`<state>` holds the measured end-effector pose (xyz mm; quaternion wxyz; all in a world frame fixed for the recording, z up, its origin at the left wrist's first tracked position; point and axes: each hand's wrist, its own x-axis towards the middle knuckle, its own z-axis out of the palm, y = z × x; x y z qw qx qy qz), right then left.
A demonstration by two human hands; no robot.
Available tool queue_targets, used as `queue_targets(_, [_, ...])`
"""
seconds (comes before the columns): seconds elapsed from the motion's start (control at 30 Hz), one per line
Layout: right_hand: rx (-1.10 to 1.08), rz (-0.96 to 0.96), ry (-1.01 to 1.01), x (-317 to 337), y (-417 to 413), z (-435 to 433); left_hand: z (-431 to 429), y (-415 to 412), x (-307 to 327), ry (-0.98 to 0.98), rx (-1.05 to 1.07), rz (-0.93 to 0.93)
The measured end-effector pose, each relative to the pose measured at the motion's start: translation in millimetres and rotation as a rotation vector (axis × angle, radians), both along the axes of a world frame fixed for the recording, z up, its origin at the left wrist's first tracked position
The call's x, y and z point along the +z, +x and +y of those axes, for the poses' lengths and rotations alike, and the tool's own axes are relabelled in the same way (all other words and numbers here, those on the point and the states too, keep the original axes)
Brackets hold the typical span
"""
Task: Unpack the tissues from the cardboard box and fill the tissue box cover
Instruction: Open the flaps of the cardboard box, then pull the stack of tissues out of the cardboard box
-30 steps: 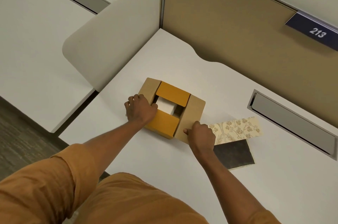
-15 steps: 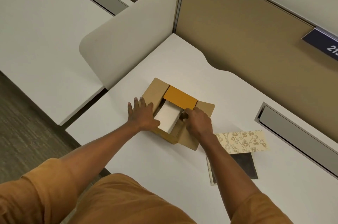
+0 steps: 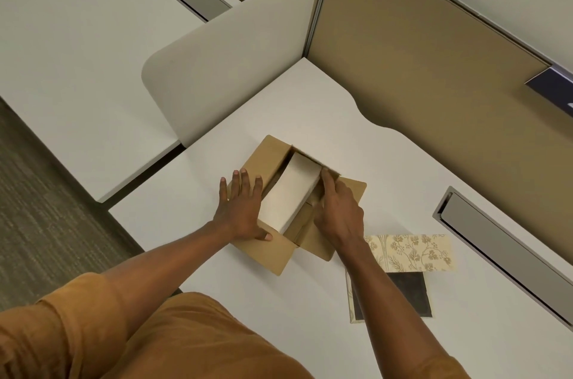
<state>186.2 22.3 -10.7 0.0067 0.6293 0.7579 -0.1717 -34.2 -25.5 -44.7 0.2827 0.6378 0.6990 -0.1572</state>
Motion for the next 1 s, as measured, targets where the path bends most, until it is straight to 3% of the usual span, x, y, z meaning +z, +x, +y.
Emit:
queue_targets(0.17, [-0.065,0.028,0.029,4.1,0.3,24.3,-3.4,4.6,-4.4,0.05,-0.008,0.032])
queue_targets(0.47, [-0.096,-0.113,0.12,-13.9,-5.8,68.9,-6.3,1.8,-10.0,0.131,-0.055,0.1])
queue_targets(0.77, [-0.084,-0.161,-0.054,-38.3,-15.2,83.9,-6.7,-1.3,-23.4,0.174,-0.059,0.096])
queue_targets(1.0, [-0.098,-0.132,-0.035,-45.2,-24.8,74.8,-5.0,-3.2,-22.8,0.172,-0.08,0.091])
